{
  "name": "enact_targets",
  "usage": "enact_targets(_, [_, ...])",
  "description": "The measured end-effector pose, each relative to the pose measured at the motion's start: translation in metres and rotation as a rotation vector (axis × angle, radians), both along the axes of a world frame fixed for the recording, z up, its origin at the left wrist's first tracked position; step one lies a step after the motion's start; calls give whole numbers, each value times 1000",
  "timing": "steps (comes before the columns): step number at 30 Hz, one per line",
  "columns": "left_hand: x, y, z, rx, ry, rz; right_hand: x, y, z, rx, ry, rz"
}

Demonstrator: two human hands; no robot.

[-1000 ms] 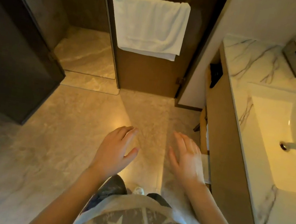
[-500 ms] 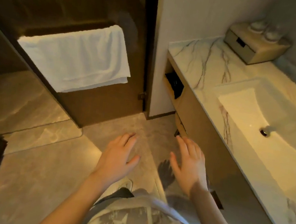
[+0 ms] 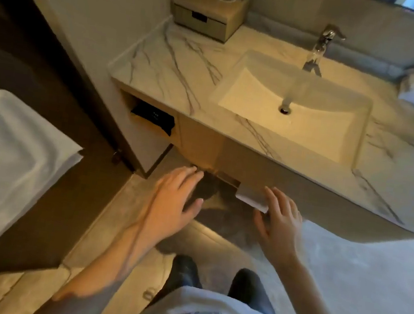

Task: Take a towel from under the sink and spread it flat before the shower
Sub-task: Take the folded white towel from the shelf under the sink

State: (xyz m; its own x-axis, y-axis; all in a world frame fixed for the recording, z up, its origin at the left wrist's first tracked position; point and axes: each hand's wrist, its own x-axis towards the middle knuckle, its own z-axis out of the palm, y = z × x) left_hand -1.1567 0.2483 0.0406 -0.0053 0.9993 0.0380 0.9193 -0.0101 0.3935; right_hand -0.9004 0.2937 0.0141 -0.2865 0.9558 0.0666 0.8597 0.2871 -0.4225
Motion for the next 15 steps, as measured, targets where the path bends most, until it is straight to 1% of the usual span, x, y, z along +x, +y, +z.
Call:
enact_targets(3, [14, 9, -8, -28, 1, -88, 14, -16, 2, 10, 6, -113])
enact_targets(7, [44, 5, -15, -32, -28, -163, 39, -43, 3, 55, 18, -189])
enact_targets(10, [70, -11, -21, -16, -39, -199, 60, -64, -1, 59, 23, -211])
enact_targets(15, [115, -55, -36, -55, -23, -219, 98, -102, -17, 67, 40, -198])
